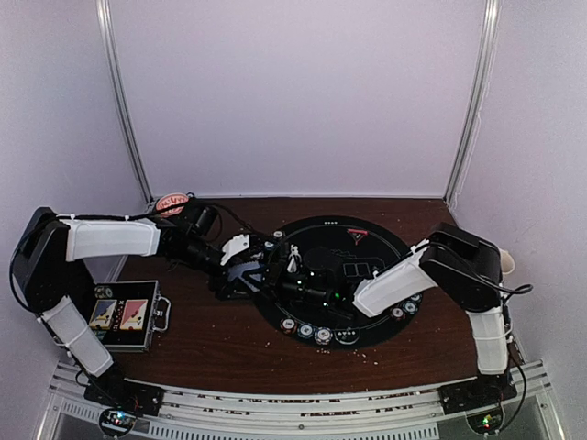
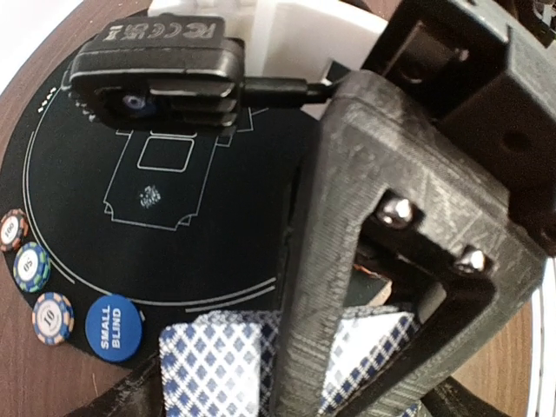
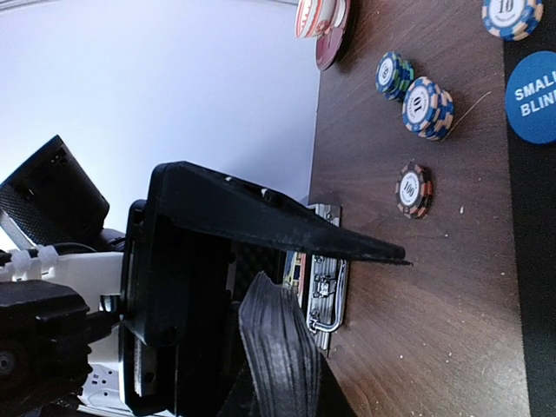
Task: Distribute texas hold em gaming equipment
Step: Pass from the right arm to the left
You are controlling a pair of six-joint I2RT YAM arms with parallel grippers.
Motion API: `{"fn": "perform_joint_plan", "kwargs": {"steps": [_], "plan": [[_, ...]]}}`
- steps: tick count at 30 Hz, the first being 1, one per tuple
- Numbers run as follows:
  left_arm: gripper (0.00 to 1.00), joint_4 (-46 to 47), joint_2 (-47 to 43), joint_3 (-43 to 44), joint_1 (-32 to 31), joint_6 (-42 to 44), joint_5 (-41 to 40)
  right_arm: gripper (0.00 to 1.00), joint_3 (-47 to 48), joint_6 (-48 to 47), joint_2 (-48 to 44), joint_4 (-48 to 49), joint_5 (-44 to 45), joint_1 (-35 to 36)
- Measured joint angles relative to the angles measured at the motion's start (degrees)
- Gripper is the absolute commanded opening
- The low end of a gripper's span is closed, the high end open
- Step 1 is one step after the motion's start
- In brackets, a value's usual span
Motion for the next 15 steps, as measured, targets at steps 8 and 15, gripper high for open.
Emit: {"fn": "perform_joint_plan", "kwargs": {"steps": [8, 15], "plan": [[0.98, 3.6, 4.2, 2.5, -1.3, -0.7, -0.9, 0.0, -7.7, 2.2, -4.0, 3.2, 4.7, -1.6], [0.95, 8.3, 4.2, 2.4, -1.3, -0.6, -0.2, 0.0, -9.0, 3.7, -4.8, 5.4, 6.4, -2.4]]}}
